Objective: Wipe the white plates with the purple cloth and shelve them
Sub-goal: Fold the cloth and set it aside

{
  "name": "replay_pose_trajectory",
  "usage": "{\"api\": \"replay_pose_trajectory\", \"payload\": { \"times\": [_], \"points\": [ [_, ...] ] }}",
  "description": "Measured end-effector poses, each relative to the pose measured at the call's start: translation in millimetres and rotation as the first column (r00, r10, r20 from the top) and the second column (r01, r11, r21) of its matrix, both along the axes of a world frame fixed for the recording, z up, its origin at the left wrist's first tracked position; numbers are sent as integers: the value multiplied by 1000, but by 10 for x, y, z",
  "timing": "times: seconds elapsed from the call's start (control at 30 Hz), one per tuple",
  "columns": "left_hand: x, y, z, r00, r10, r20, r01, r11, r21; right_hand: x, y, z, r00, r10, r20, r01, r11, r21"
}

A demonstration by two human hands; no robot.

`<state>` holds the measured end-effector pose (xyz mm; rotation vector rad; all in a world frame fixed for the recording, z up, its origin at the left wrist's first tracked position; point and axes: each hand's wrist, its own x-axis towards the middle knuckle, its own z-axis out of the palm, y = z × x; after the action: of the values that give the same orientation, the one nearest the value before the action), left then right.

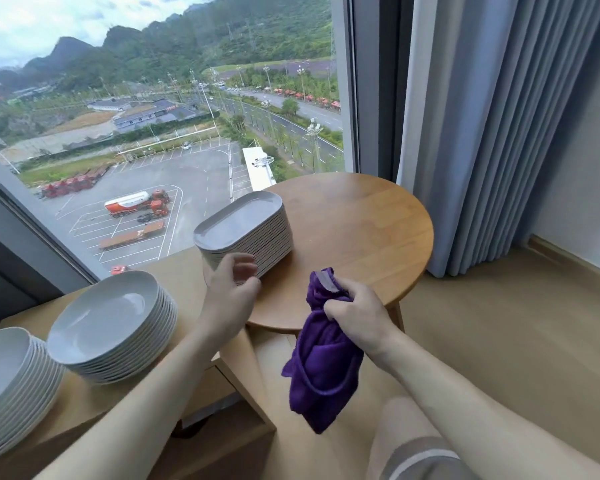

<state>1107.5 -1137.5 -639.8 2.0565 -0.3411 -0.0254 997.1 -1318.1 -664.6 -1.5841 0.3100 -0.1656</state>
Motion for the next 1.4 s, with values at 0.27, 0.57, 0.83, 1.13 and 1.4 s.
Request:
{"api": "replay_pose_trajectory", "payload": {
  "times": [0.27,0.57,0.83,1.13,1.4],
  "points": [
    [-593,0,-257,775,-305,-553,28,891,-453,2,218,97,979,181,93,-198,752,629],
    [-876,231,-354,751,-280,-598,-18,897,-443,-37,464,89,986,155,62,-161,788,595],
    [-1021,379,-256,823,-182,-538,-137,856,-498,-24,551,67,993,112,21,-109,877,468],
    [-1034,720,-196,831,-131,-540,-290,727,-622,-33,356,54,995,-43,-88,78,897,435],
    [-1128,1336,-407,881,59,-469,-247,904,-350,-143,591,60,990,117,-78,-60,853,519]
  ]
}}
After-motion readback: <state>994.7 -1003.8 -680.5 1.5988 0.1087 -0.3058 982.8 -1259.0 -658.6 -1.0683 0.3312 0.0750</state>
